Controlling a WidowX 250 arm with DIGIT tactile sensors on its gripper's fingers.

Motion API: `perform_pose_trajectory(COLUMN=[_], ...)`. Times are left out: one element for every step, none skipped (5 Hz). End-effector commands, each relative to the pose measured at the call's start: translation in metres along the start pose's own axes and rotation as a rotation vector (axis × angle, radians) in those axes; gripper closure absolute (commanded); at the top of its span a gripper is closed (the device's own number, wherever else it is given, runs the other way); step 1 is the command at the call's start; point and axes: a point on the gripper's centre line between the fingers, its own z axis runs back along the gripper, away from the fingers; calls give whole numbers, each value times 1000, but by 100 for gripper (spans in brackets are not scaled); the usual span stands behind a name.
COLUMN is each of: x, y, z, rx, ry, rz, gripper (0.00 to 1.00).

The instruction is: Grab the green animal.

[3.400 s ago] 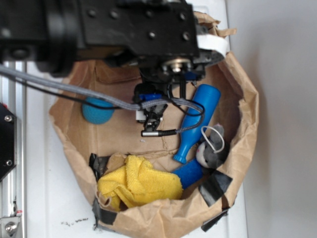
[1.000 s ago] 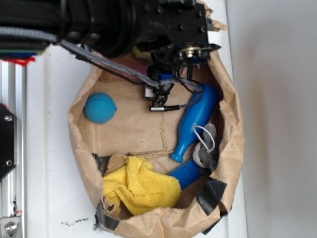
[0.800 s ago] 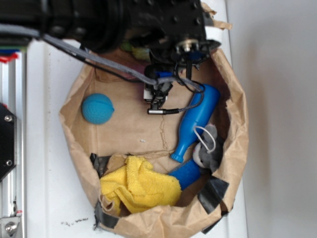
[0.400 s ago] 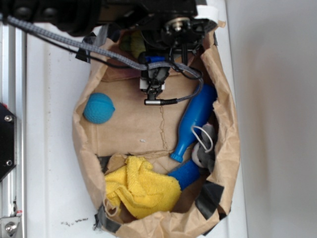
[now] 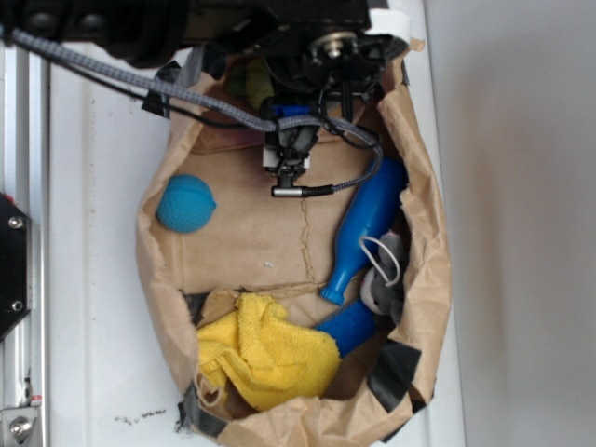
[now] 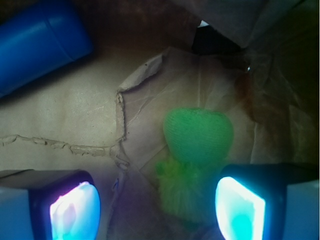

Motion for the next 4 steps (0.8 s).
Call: perform_pose_trajectory(x=[6, 7, 7, 8], y=[19, 22, 21, 21], z=[2, 4, 2, 1], rx=[112, 98, 89, 85], ry=[-34, -31, -28, -22], rz=[-7, -25, -45, -52], gripper=[0, 0, 0, 0])
